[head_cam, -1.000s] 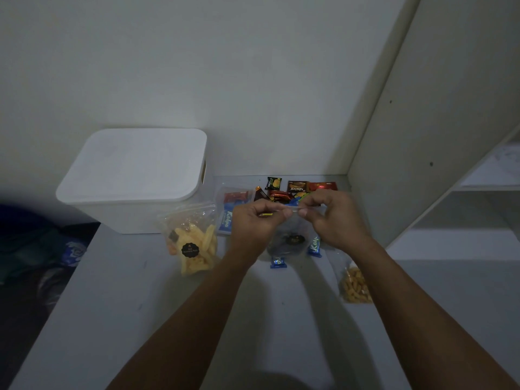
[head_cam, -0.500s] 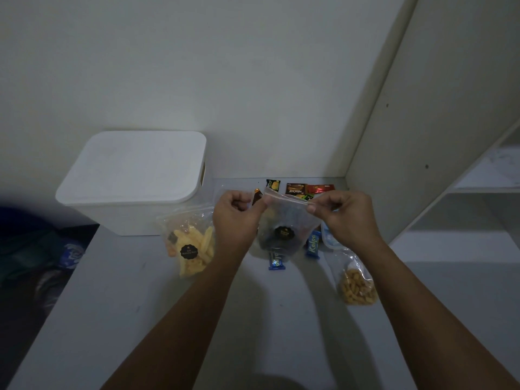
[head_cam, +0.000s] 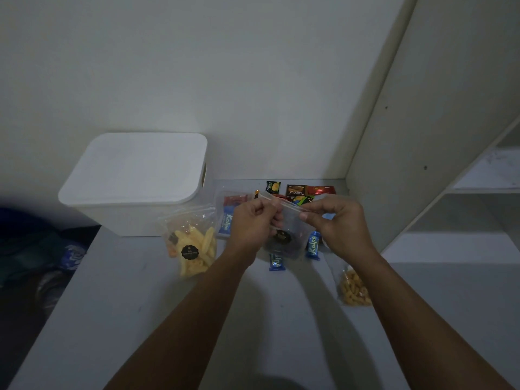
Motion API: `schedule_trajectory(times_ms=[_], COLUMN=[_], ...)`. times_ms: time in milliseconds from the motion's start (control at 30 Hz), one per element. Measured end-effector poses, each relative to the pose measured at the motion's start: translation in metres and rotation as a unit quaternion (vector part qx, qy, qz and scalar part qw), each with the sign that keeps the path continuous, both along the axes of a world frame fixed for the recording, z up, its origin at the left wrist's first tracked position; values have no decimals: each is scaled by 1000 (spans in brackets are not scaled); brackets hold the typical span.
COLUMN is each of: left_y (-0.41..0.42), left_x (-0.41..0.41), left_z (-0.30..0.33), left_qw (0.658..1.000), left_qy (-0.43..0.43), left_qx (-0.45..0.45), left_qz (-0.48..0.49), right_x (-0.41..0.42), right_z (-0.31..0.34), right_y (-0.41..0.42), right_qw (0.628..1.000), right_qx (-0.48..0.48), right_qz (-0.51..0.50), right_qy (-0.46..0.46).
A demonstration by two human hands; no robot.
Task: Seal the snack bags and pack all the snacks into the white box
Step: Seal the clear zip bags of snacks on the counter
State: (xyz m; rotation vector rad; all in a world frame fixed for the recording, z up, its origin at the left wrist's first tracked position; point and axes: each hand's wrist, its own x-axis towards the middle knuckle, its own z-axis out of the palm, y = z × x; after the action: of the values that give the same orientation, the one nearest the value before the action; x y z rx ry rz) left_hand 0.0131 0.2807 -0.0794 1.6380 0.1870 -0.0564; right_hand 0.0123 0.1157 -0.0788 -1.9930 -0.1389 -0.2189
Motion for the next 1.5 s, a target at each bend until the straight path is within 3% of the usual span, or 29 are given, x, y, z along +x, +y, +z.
schedule_trajectory(times_ms=[200, 467, 900, 1067, 1233, 1367, 1500], left_y=[0, 2, 5, 8, 18, 36, 53], left_x=[-1, -2, 1, -2, -1, -4, -14], left_z=[1, 1, -9, -11, -17, -29, -41], left_qw=[1000, 991, 993, 997, 988, 996, 990], left_qy=[17, 116, 90, 61, 14, 8, 29], left_qx=[-1, -66, -75, -49, -27, 26, -9], left_qz=[-2, 17, 16, -8, 151, 85, 141], right_x=[-1, -4, -3, 3, 9, 14, 19], right_z=[-4, -9, -3, -3, 0, -1, -13], right_y=[3, 11, 12, 14, 19, 25, 39], right_qw=[1000, 999, 996, 994, 989, 981, 975], right_qx=[-3, -2, 62, 26, 1, -4, 51], right_qz=[-2, -14, 32, 25, 57, 94, 107], right_qy=[-13, -36, 60, 100, 136, 171, 190])
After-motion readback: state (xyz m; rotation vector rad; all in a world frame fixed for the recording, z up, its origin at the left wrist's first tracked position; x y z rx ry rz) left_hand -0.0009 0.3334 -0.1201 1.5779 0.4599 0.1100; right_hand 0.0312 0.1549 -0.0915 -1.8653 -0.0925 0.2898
